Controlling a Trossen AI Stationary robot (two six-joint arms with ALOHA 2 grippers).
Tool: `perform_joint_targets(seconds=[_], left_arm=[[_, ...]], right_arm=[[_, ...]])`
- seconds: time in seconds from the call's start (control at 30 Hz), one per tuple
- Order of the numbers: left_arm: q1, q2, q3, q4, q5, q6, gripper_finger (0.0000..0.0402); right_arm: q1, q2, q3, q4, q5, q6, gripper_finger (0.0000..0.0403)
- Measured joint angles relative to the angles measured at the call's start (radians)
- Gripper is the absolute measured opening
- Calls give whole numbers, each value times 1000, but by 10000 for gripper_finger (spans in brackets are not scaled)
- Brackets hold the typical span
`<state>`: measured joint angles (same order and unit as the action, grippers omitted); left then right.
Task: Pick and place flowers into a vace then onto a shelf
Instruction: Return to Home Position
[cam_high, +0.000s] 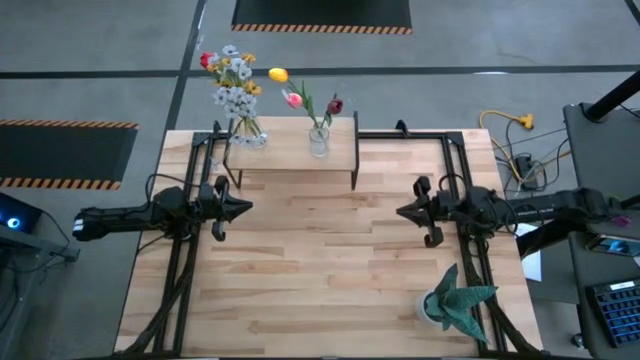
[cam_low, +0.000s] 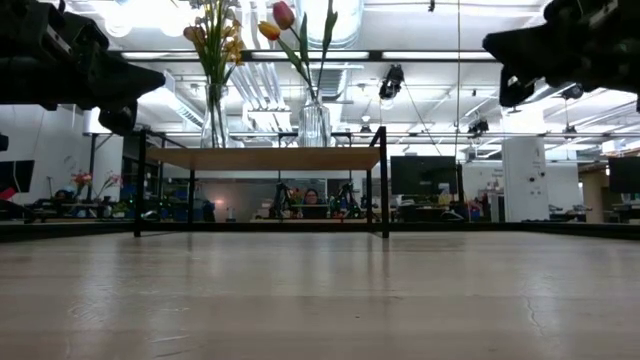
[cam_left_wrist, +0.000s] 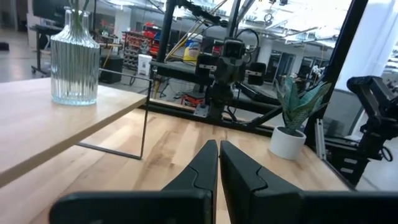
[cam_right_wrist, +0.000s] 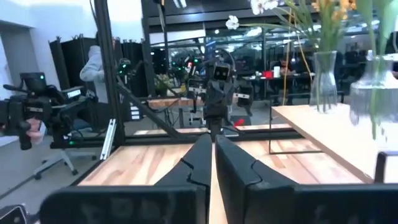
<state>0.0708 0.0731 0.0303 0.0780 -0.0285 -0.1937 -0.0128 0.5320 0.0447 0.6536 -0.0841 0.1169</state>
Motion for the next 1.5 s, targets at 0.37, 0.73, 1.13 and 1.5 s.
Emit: perform_joint_targets(seconds=[0.37, 0.73, 1.13, 1.5], left_arm=[[0, 0, 0, 1, 2, 59, 1], [0, -5, -4, 7, 3, 137, 1], [0, -49, -20, -16, 4, 150, 1], [0, -46, -20, -23, 4, 134, 1]], right_arm=[[0, -190, -23, -221, 36, -47, 8], [0, -240, -36, -337, 103, -81, 8], [0, -401, -36, -420, 99, -57, 8], [0, -475, -36, -493, 97, -45, 8]])
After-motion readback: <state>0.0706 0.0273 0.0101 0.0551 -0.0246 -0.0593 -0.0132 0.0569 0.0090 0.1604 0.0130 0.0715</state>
